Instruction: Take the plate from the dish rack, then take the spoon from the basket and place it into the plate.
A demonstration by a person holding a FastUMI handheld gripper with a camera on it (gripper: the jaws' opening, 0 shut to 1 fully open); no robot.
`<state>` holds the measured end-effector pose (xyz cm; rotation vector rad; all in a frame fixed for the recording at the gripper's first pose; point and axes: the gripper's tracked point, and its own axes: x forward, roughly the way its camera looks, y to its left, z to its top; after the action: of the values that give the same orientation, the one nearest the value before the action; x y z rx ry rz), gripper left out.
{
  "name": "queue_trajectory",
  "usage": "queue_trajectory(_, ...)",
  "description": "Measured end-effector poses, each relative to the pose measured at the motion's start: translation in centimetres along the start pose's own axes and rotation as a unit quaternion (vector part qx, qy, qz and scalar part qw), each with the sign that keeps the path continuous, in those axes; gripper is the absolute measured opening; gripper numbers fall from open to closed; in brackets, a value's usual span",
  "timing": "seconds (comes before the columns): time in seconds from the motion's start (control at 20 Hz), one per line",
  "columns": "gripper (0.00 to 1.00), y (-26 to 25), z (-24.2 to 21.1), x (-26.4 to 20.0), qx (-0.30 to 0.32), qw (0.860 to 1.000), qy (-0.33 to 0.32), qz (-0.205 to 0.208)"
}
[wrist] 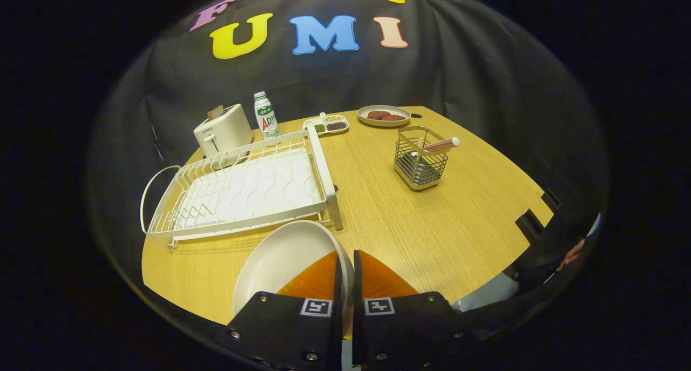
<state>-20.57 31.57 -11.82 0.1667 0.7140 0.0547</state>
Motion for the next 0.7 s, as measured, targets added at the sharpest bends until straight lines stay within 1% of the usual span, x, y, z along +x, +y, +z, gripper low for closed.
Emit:
queue_trajectory(0.1, 0.08, 0.1, -0.4, 0.7, 0.004, 1.000, 0.005, 0.004)
queue_trajectory(0.25, 0.11, -0.1, -1.1, 0.9, 0.001, 1.000, 0.016, 0.001)
queue_trajectory(0.3, 0.14, -0.3, -1.1, 0.9, -0.002, 1.000, 0.015, -0.001)
queue_trajectory(0.35, 0.14, -0.2, -1.0, 0.7, -0.003, 1.000, 0.012, 0.000)
queue_trajectory(0.5, 0.17, -0.5, -0.1, 0.4, -0.015, 1.000, 0.002, -0.006)
queue_trajectory(0.7, 0.17, -1.4, 1.8, -0.2, -0.027, 0.999, -0.017, -0.016)
